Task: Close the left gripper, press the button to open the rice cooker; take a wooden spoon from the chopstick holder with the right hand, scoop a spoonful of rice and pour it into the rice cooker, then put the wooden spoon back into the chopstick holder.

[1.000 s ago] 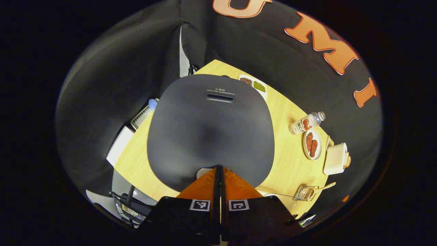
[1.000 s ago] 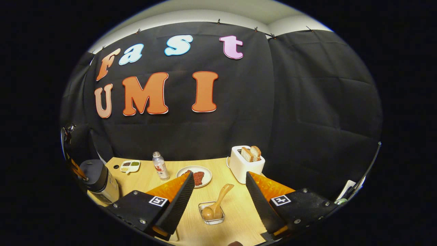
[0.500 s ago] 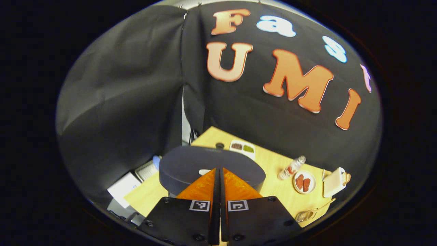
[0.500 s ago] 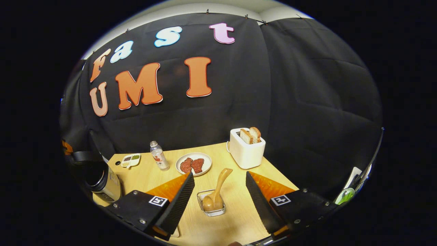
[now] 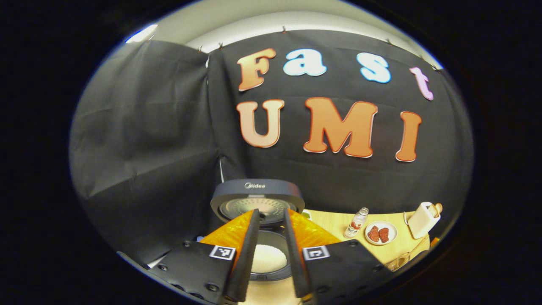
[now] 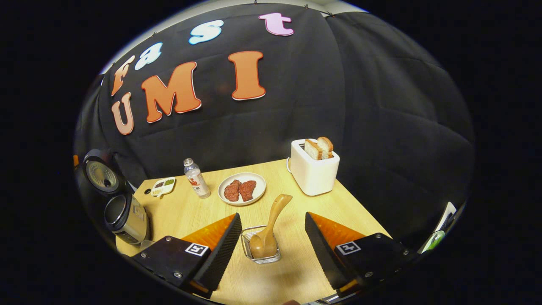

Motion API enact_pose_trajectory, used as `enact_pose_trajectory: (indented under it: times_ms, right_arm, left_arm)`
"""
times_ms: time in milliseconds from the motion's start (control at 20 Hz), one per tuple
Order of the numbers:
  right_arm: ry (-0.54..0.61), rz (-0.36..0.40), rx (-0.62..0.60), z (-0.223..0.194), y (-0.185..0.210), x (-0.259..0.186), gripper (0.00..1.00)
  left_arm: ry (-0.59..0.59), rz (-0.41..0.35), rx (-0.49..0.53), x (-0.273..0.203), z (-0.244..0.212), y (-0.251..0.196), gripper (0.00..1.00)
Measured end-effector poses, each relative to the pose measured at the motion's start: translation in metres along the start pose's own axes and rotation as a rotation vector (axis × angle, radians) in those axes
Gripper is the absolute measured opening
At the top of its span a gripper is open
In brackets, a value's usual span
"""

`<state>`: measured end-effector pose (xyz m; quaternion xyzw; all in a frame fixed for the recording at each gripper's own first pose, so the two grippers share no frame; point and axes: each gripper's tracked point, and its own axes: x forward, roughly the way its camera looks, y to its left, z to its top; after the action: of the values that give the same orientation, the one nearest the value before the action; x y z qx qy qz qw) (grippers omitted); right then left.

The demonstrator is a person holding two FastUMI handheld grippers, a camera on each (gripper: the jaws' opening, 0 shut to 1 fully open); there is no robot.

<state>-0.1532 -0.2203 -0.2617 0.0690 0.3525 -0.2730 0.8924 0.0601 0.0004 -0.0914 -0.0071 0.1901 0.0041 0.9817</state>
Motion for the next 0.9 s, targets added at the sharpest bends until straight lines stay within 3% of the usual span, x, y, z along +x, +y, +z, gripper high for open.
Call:
enact_pose_trajectory:
  times_ms: [150,450,600,650,900]
  right_arm:
    - [0.051,0.041,-0.003,-0.010,0.000,0.024,0.94]
    - [0.168,0.080,-0.015,-0.032,-0.006,0.082,0.92]
    - [0.234,0.113,-0.017,-0.048,-0.005,0.102,0.90]
    - [0.244,0.123,-0.010,-0.051,-0.005,0.110,0.87]
    - [0.258,0.137,0.022,-0.063,0.000,0.146,0.75]
  left_arm:
    - [-0.071,0.032,0.062,-0.031,0.013,-0.003,0.84]
    - [-0.081,0.157,0.127,-0.082,0.001,0.012,0.90]
    - [-0.046,0.216,0.124,-0.097,-0.010,0.022,0.83]
    - [-0.036,0.231,0.122,-0.100,-0.012,0.023,0.81]
    - [-0.016,0.284,0.147,-0.117,-0.013,0.020,0.90]
